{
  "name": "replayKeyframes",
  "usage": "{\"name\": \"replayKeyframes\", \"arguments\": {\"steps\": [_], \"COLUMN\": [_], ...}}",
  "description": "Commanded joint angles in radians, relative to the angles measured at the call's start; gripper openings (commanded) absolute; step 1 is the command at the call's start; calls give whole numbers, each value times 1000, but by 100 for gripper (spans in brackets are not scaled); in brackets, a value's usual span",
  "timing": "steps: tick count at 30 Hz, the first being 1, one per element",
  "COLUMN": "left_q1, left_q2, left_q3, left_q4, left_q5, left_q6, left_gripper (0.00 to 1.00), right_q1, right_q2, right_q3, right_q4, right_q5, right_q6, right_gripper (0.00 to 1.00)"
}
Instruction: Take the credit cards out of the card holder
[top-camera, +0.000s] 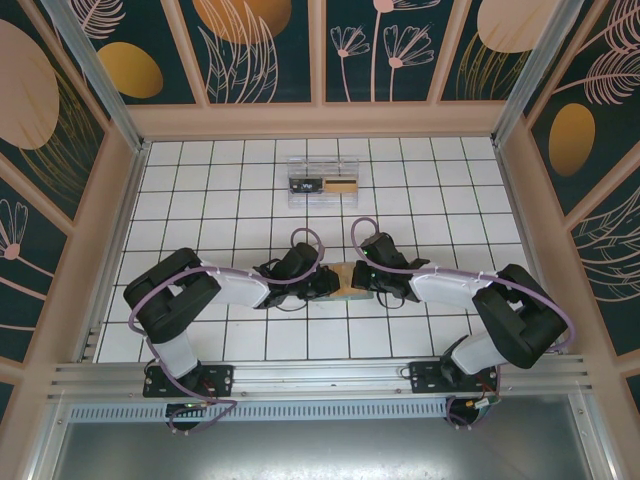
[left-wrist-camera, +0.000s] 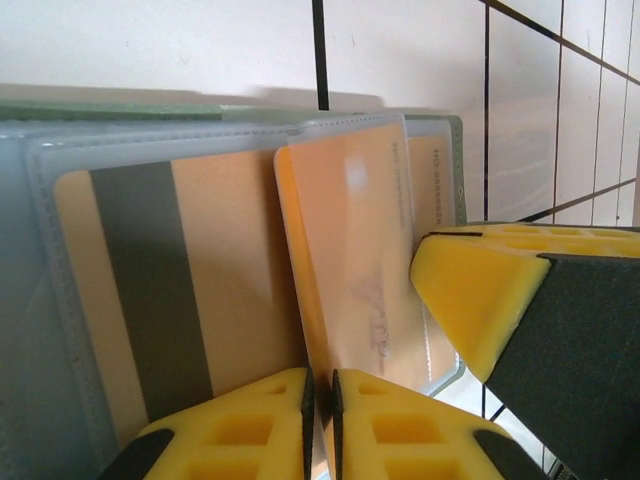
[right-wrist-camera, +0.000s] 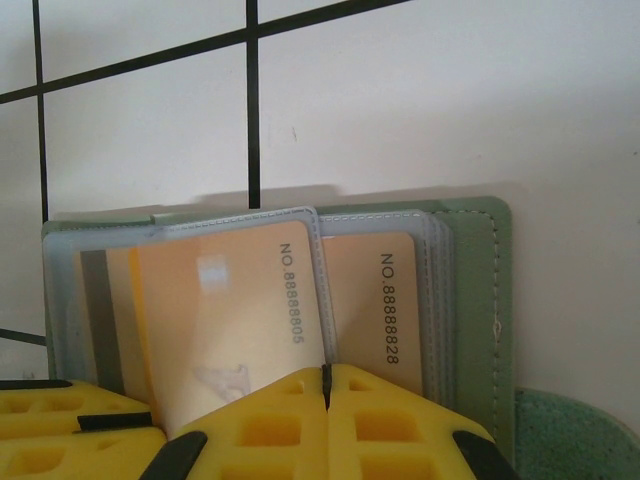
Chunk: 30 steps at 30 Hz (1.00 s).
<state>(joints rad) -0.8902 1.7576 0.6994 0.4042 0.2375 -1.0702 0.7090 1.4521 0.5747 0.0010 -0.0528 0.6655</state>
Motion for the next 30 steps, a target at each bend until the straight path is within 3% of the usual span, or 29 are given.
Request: {"name": "replayKeyframes", "arguments": {"steps": [1,5,30], "left_q1": [2,3,28], "left_q2": [23,4,-102], "left_q3": [22,7,-80], "left_q4": [22,19,-2], "left_q5": [16,1,-20], "left_q6": [-9,-11,-2], "left_gripper": [9,0,0], "right_q1": [10,10,-8], "right_q2": [33,35,40], "right_q3": [-45,-45,-52], "right_q4": [-91,-92,-104], "right_q5": [-1,5,27], "right_q6": [16,17,22], "right_gripper": [5,5,5]}}
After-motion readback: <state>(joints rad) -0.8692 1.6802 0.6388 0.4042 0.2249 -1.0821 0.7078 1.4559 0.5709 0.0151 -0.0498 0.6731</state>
